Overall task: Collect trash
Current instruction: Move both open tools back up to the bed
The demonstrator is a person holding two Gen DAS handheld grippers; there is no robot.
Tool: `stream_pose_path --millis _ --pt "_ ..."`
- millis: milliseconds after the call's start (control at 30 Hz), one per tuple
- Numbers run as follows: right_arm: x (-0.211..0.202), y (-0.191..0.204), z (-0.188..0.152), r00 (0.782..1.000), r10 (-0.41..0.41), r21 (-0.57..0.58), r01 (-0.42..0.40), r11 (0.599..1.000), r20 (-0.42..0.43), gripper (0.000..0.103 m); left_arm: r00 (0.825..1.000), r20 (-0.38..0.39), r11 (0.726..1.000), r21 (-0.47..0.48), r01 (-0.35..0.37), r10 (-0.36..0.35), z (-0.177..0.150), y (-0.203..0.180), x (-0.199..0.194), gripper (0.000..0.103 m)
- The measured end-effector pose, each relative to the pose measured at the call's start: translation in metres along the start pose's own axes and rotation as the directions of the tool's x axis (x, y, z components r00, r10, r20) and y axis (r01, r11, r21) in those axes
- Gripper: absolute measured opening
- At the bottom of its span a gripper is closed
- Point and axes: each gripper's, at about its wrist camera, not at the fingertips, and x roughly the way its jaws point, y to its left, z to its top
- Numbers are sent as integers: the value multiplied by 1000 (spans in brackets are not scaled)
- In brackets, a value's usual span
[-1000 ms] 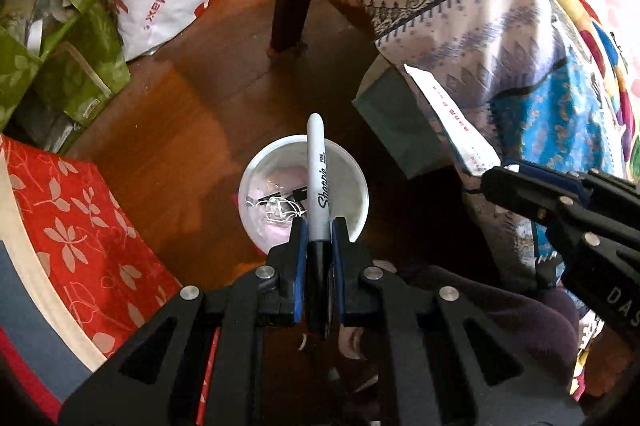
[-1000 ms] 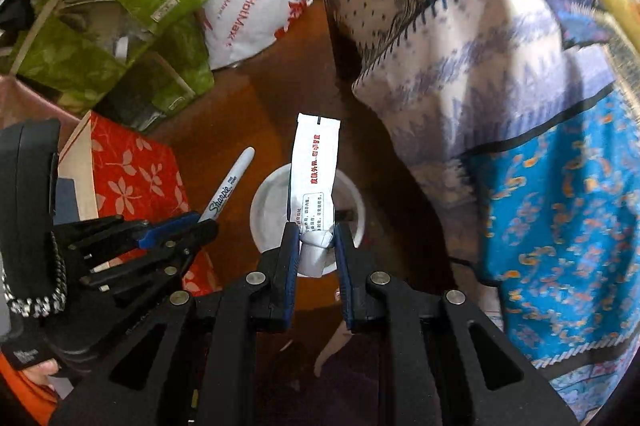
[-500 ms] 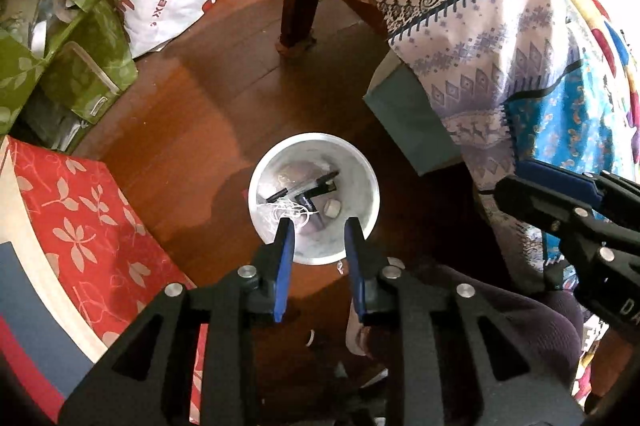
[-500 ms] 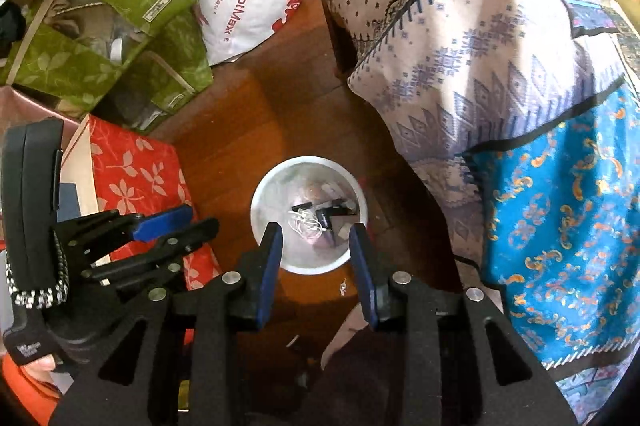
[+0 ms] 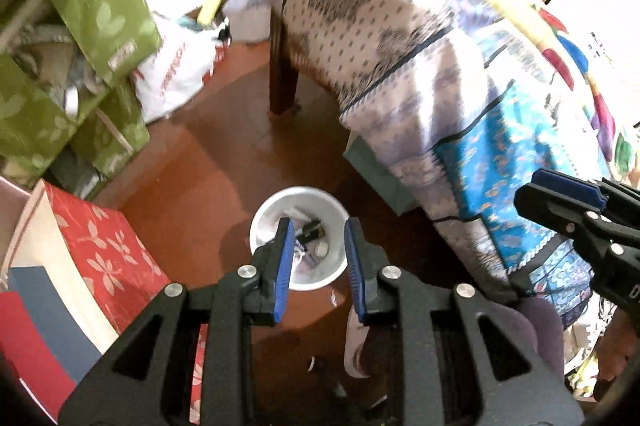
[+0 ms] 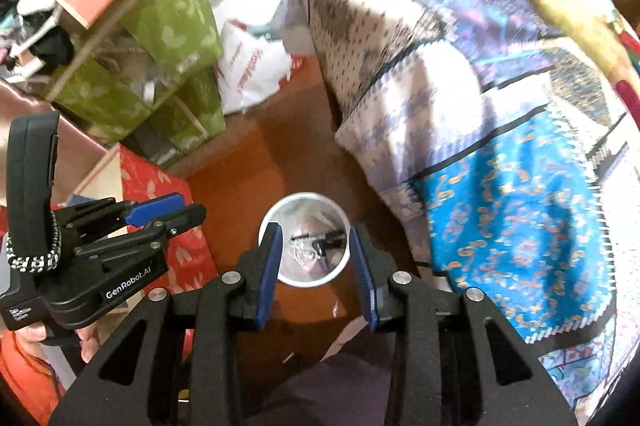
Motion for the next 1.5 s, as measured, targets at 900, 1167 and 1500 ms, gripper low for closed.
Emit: stream_pose_path --millis 900,1167,1500 --pt "-192 -178 -66 905 -290 283 202 938 313 32 962 179 924 358 133 -207 44 -252 -68 26" --pt "-213 -257 -88 882 -369 416 230 880 294 32 954 145 888 424 179 -262 56 -325 -43 44" --pt "-182 -347 -87 902 -357 527 185 829 243 32 960 83 862 467 198 -266 86 -382 22 46"
